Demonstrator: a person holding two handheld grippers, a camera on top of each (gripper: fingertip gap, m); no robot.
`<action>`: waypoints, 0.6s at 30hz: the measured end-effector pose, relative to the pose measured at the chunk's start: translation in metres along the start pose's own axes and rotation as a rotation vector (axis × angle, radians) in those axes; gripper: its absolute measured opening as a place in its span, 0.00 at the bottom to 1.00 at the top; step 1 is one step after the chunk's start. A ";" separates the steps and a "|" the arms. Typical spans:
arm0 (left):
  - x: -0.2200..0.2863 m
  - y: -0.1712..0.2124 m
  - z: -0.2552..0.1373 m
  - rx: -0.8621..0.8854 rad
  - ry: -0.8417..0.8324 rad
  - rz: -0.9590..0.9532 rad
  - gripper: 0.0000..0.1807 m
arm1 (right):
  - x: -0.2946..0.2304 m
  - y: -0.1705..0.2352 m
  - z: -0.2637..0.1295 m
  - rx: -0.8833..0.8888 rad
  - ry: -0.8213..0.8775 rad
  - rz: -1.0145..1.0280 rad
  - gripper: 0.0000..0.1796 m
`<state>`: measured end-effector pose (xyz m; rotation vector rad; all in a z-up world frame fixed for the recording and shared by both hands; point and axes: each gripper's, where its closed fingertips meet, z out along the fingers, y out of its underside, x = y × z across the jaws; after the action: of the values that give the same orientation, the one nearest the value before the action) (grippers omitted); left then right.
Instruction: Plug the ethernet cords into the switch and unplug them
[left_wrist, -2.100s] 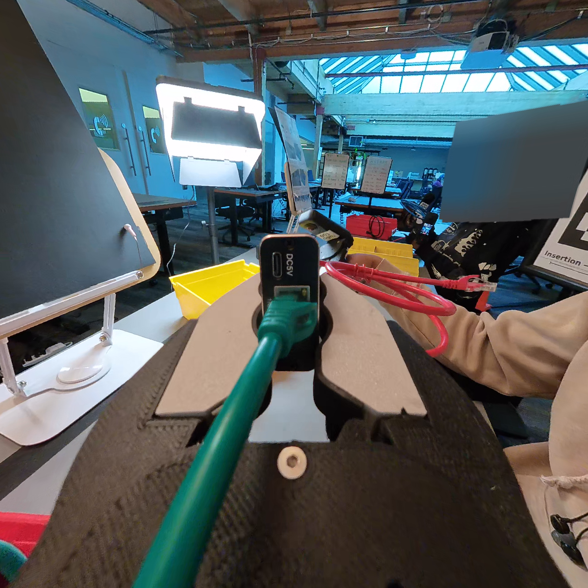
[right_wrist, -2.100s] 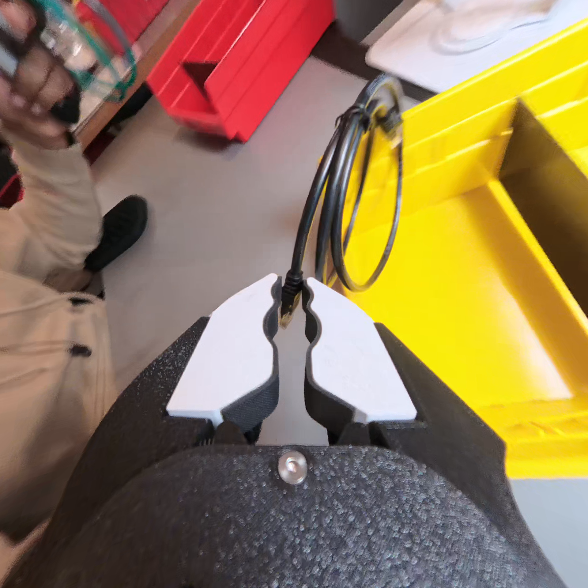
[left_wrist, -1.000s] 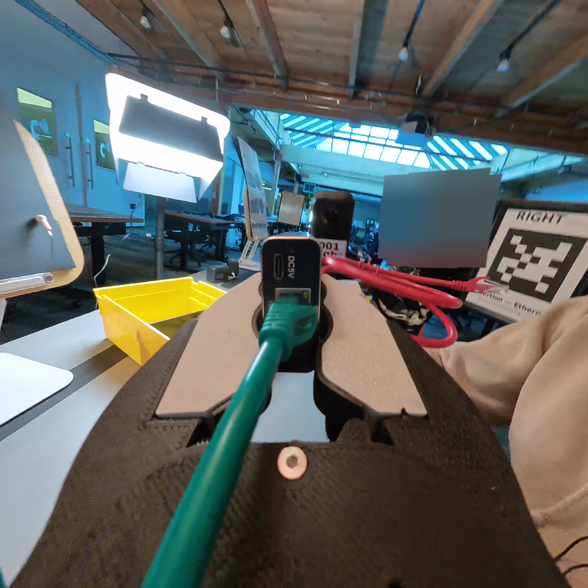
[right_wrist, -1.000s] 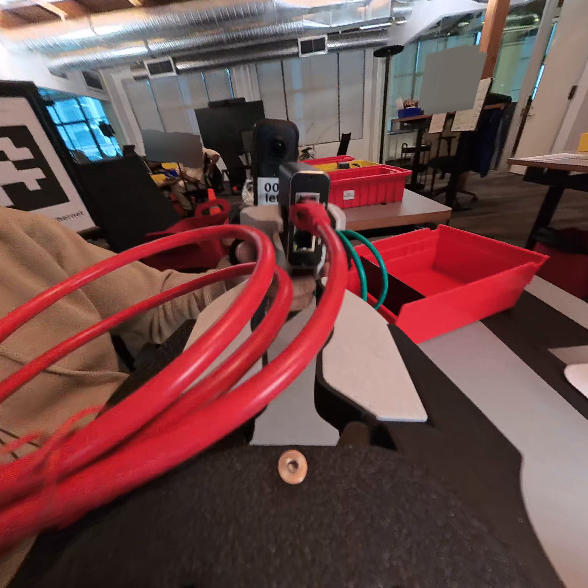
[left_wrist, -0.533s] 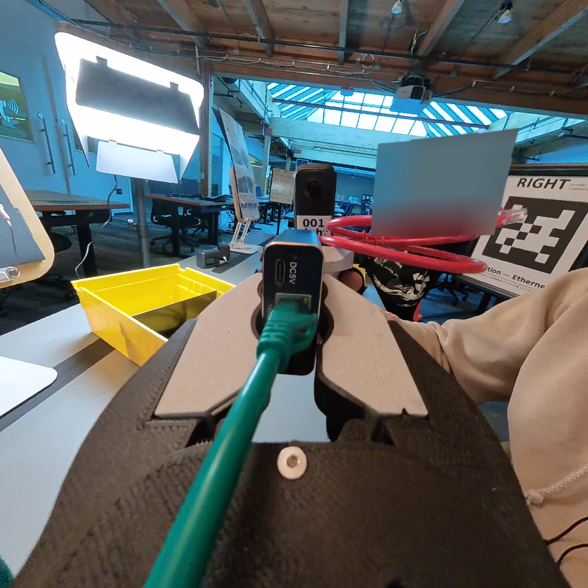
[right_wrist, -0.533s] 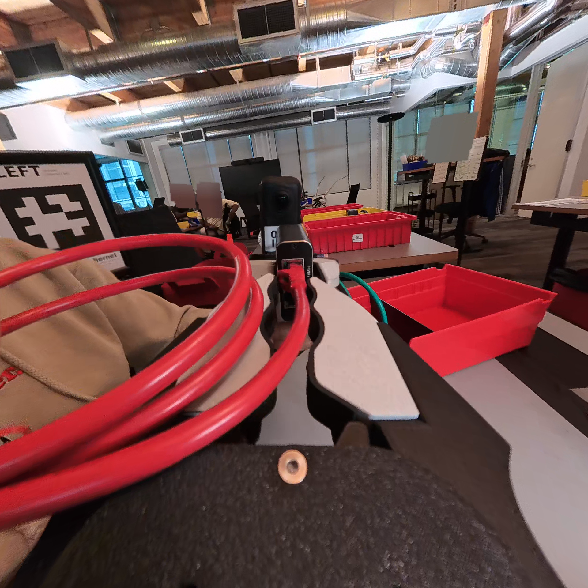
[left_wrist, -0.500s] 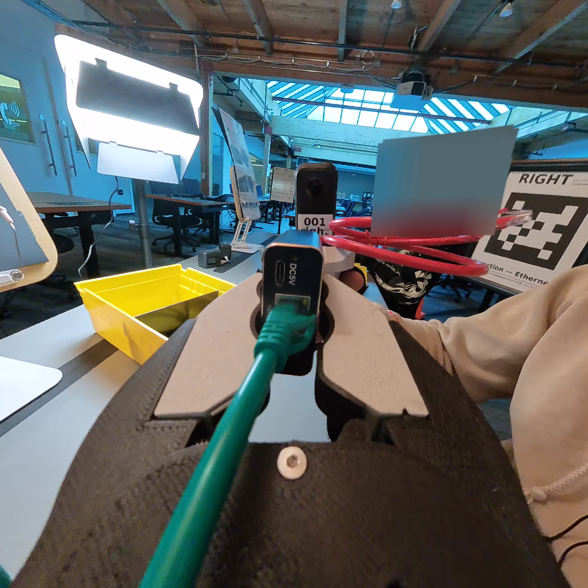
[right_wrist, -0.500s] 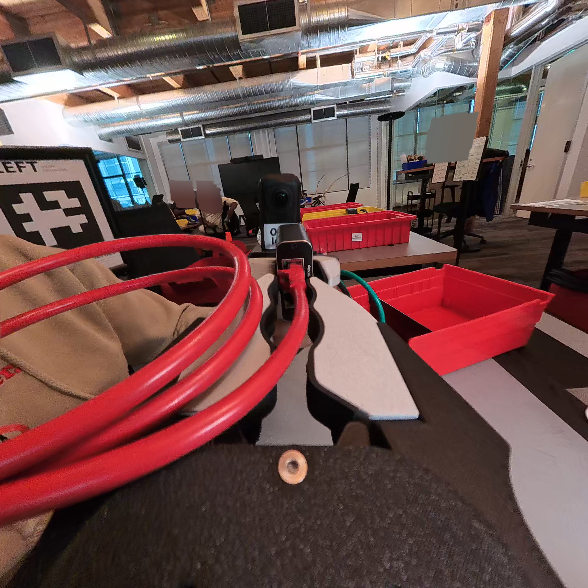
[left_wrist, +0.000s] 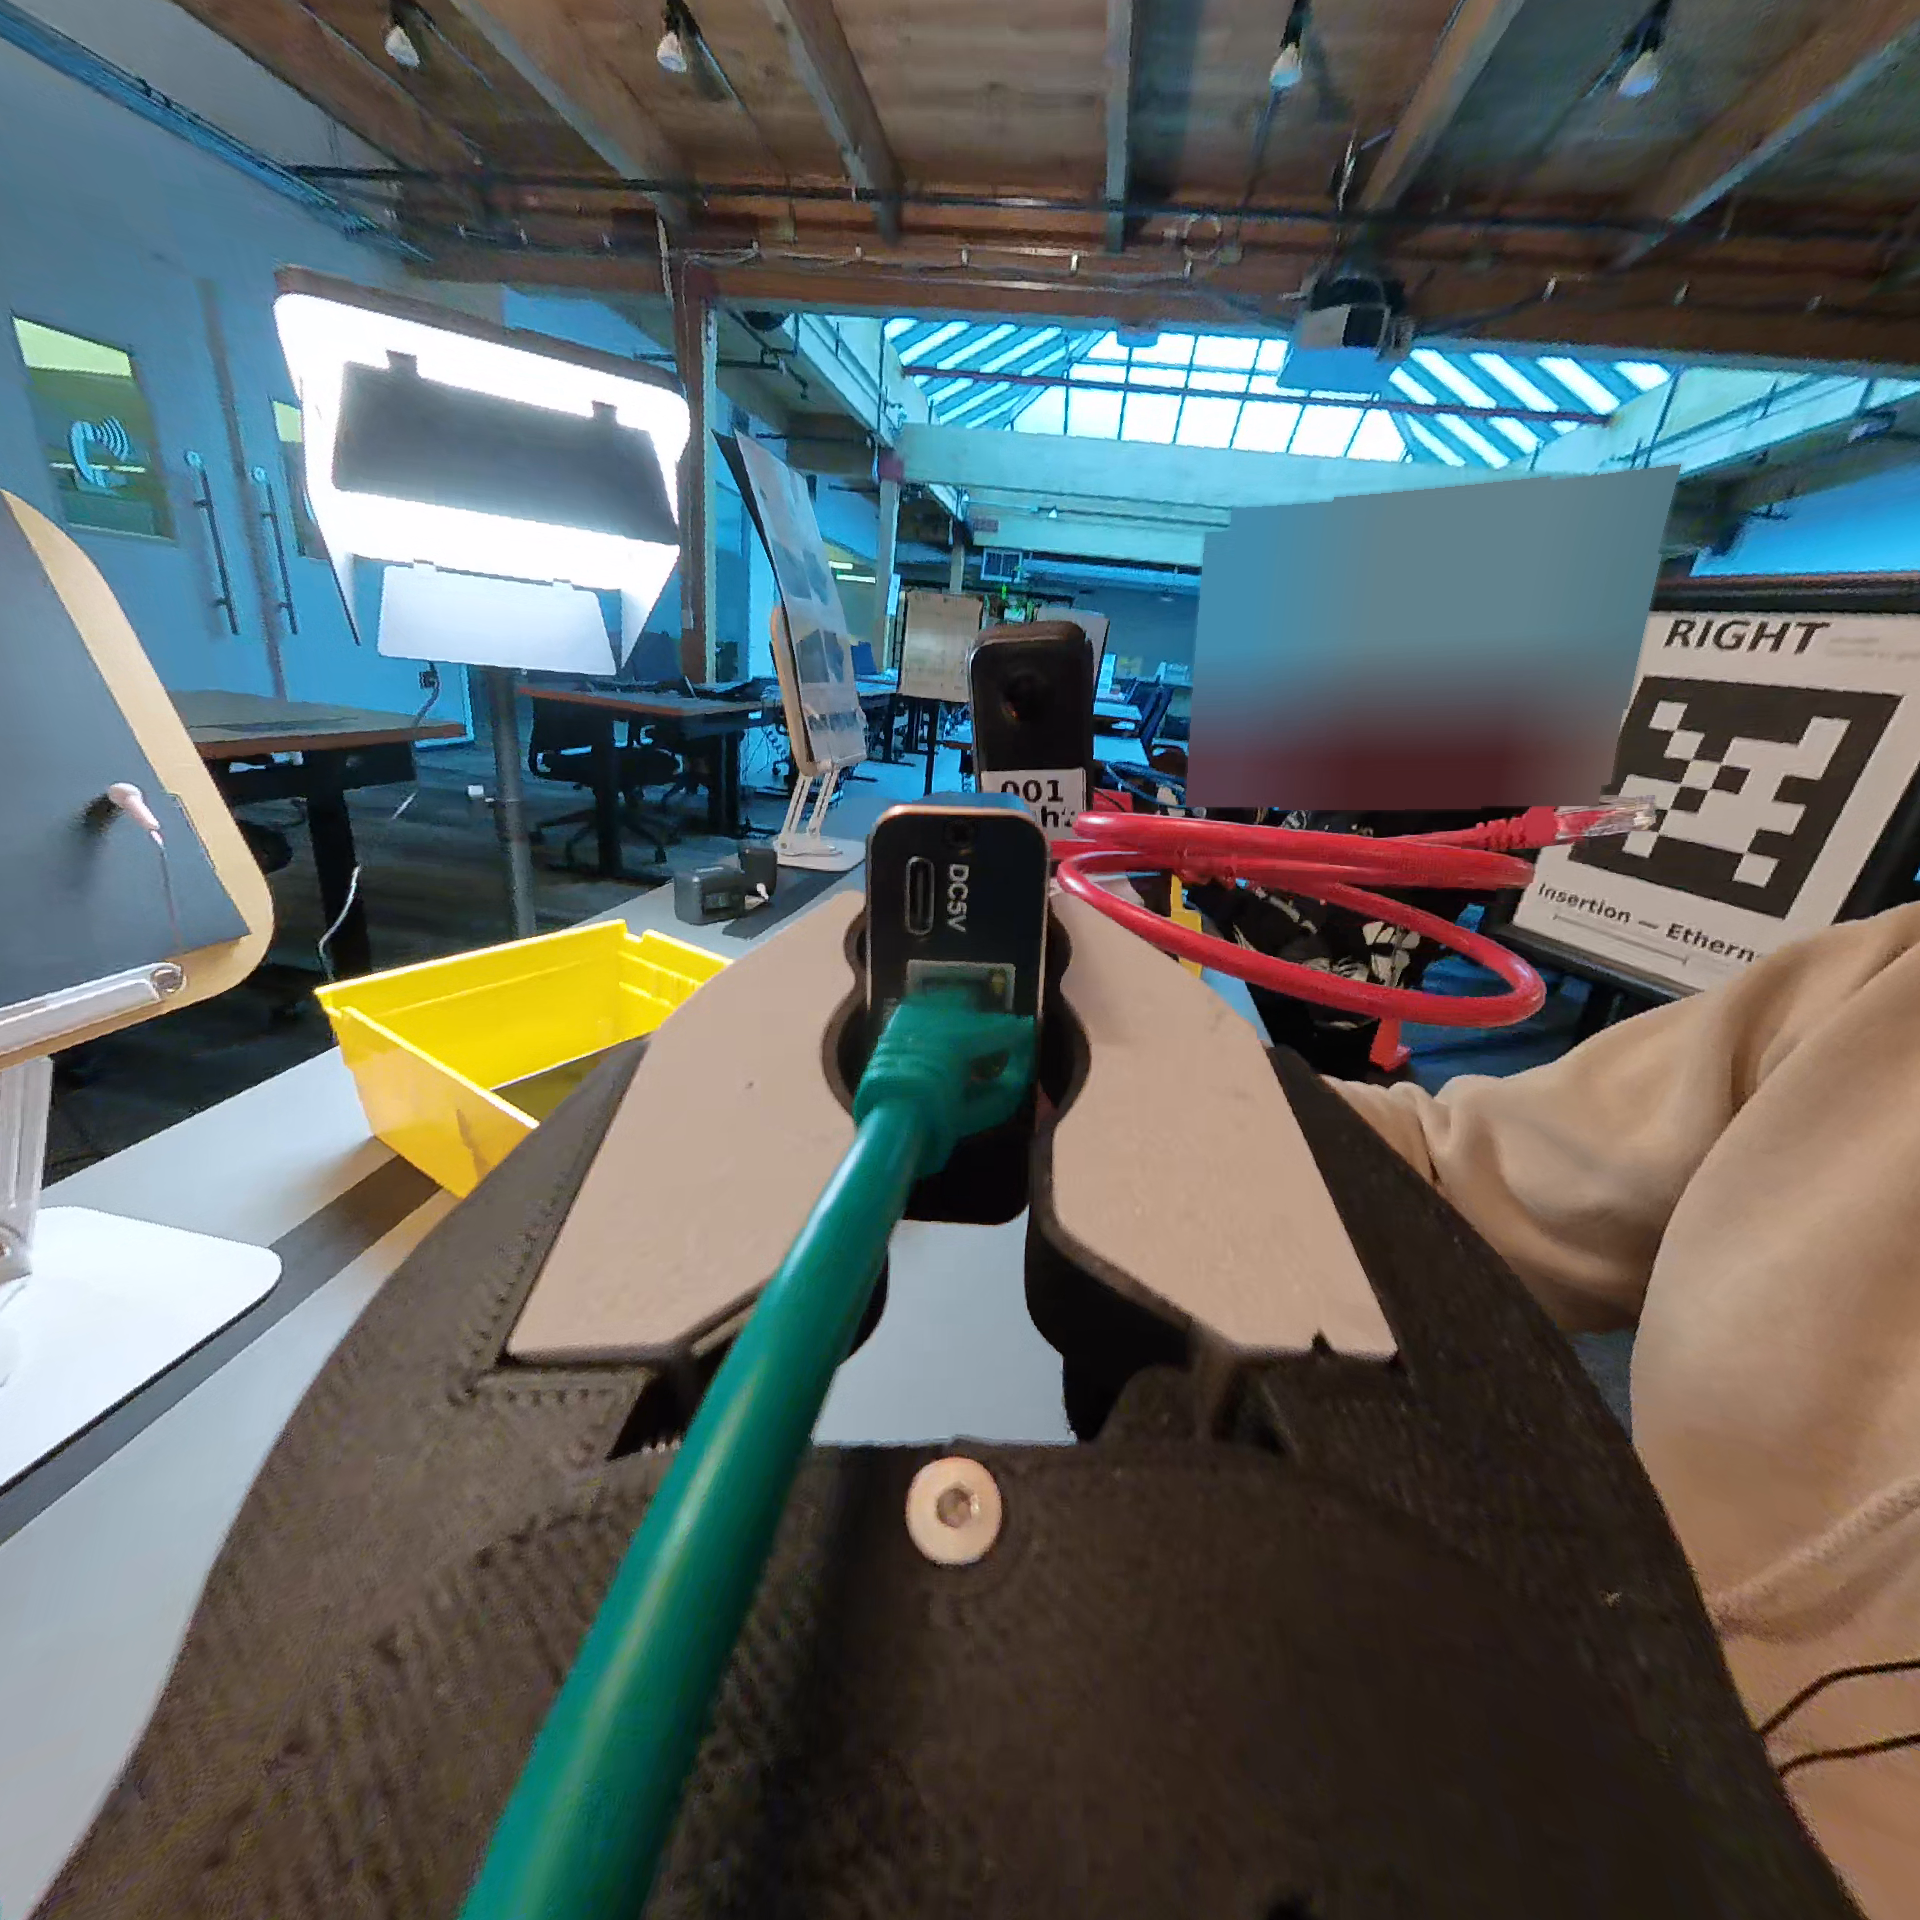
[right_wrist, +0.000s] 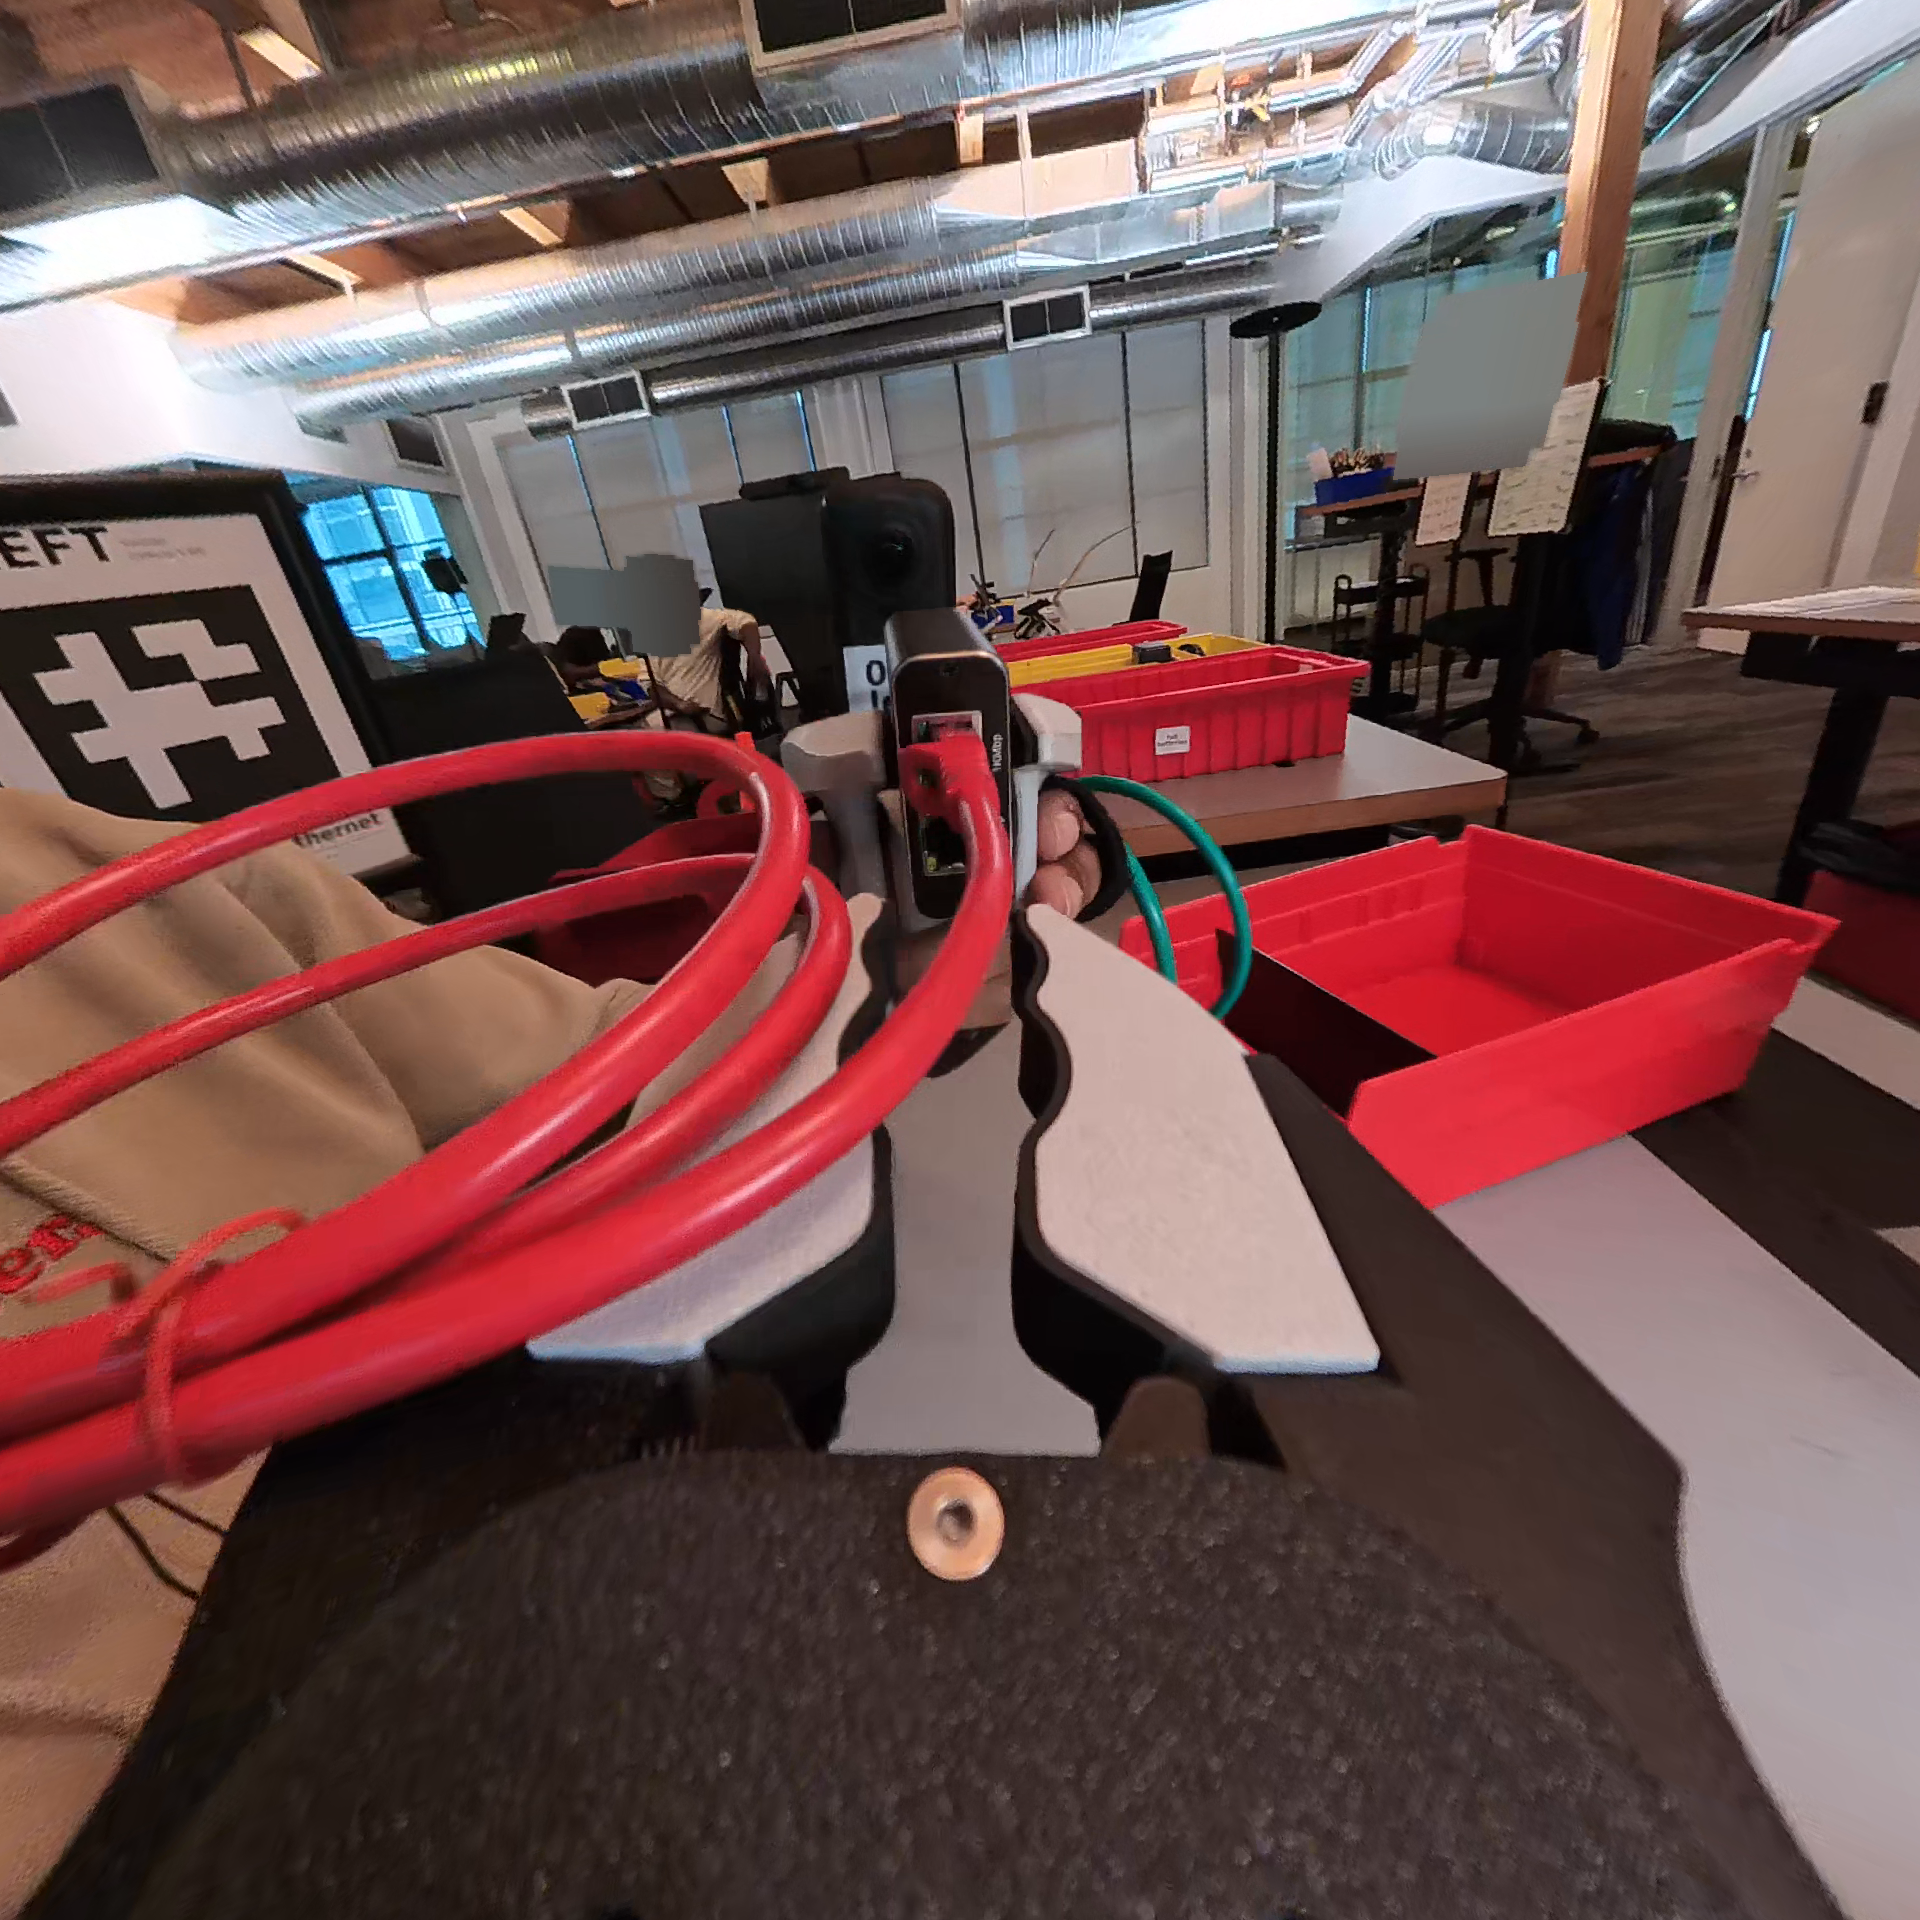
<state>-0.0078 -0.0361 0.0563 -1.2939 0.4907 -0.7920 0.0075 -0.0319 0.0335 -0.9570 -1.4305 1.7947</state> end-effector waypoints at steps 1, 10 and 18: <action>0.000 0.000 0.001 0.011 0.003 -0.005 0.15 | -0.001 0.003 0.002 -0.008 -0.006 -0.001 0.13; 0.000 0.013 0.009 -0.005 0.011 -0.035 0.15 | 0.001 0.000 -0.003 -0.030 0.016 -0.039 0.14; 0.000 0.020 0.013 0.025 0.031 -0.078 0.15 | -0.001 0.003 0.001 -0.017 -0.002 -0.017 0.12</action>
<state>0.0068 -0.0260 0.0403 -1.2853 0.4562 -0.8813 0.0068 -0.0338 0.0305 -0.9491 -1.4534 1.7741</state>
